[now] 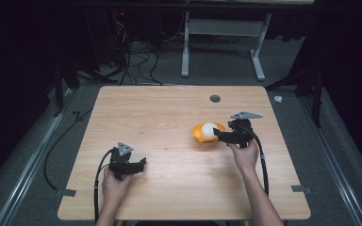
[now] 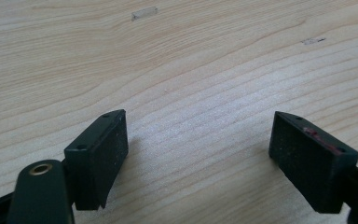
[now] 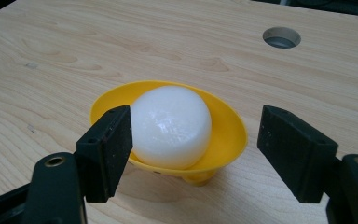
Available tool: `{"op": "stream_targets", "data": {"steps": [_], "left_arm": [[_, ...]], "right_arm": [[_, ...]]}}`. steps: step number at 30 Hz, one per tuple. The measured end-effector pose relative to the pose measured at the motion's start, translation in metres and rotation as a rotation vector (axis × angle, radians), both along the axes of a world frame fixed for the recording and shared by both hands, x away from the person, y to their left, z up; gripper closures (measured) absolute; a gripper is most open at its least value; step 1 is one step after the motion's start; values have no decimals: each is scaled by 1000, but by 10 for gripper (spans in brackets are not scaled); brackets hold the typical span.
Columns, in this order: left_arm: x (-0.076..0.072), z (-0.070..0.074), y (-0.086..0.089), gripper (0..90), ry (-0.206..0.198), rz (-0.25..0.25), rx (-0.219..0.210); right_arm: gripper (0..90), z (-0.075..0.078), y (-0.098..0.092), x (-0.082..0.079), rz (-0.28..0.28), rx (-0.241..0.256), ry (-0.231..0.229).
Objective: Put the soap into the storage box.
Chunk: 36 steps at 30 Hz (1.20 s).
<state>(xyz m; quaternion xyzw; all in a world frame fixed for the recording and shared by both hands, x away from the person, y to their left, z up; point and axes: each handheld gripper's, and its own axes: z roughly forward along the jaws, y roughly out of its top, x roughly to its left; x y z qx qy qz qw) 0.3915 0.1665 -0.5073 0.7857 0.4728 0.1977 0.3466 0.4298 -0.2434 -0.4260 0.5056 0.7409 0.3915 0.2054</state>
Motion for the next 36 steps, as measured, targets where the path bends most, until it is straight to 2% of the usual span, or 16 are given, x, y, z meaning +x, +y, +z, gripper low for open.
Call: {"op": "stream_targets", "data": {"steps": [11,21,36], "left_arm": [[0,0,0,201,0,0,1],[0,0,0,201,0,0,1],[0,0,0,201,0,0,1]], "right_arm": [[275,5,-6,-10,-7,5,-20],[275,1,-14,-18,-21,4,-11],[279,5,-25,-33,-41,19,-41]]}}
